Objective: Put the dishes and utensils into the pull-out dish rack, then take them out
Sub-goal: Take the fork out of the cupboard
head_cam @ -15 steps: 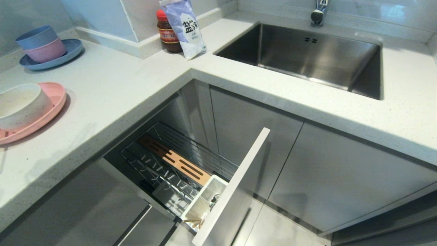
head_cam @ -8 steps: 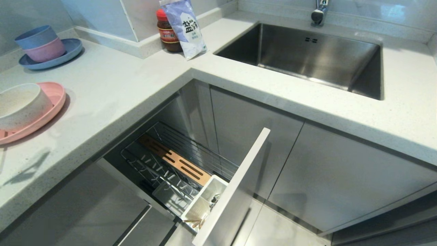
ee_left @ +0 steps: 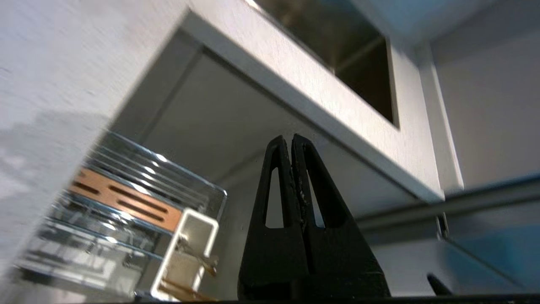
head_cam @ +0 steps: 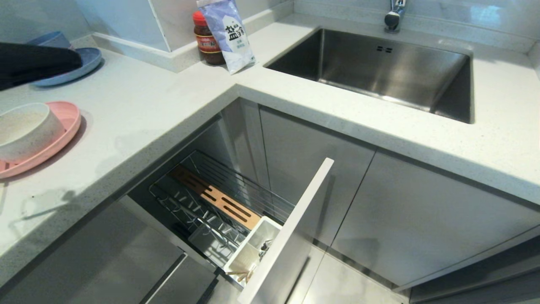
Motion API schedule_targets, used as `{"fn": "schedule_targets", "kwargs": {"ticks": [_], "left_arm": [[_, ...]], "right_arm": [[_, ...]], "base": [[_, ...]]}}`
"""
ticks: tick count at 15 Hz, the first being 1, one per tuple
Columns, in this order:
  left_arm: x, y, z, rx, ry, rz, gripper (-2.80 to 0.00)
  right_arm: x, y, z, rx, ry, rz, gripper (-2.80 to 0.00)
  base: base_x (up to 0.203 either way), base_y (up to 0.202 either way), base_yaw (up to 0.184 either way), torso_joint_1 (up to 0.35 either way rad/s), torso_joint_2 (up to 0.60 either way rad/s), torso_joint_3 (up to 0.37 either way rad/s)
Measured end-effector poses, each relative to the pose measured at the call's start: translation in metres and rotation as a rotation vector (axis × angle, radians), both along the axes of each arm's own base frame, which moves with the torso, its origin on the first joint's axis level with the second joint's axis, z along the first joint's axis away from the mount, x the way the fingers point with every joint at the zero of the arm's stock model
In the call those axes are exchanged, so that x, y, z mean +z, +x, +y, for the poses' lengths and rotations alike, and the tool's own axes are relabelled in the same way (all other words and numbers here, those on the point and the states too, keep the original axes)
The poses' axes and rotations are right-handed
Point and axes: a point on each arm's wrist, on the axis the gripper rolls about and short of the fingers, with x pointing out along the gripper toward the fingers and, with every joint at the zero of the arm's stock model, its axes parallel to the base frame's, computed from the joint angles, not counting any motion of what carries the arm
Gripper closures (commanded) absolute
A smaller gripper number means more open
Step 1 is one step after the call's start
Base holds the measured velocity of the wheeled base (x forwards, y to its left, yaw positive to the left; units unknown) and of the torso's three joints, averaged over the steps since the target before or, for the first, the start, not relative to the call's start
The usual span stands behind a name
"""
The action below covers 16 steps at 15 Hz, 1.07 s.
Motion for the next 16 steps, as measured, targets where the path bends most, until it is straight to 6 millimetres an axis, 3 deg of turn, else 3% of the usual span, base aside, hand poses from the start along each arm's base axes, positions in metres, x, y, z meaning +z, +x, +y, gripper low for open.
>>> {"fn": "schedule_targets", "kwargs": {"ticks": [6, 11, 16], "left_arm": [[-0.045, 0.025, -0.044, -0.072, 0.183, 0.150, 0.00], [-0.082, 0.043, -0.068, -0.135, 0.378, 0.314, 0.00], [-0.120, 0.085, -0.092, -0.088, 0.486, 0.460, 0.00]], "right_arm": [[0.000, 0.000, 0.000, 0.000, 0.000, 0.000, 0.00], [0.000, 0.000, 0.000, 0.000, 0.000, 0.000, 0.00], [0.000, 0.000, 0.000, 0.000, 0.000, 0.000, 0.00]], "base": [[0.000, 0.000, 0.000, 0.000, 0.00, 0.000], [0.000, 0.000, 0.000, 0.000, 0.00, 0.000], [0.000, 0.000, 0.000, 0.000, 0.00, 0.000]]}}
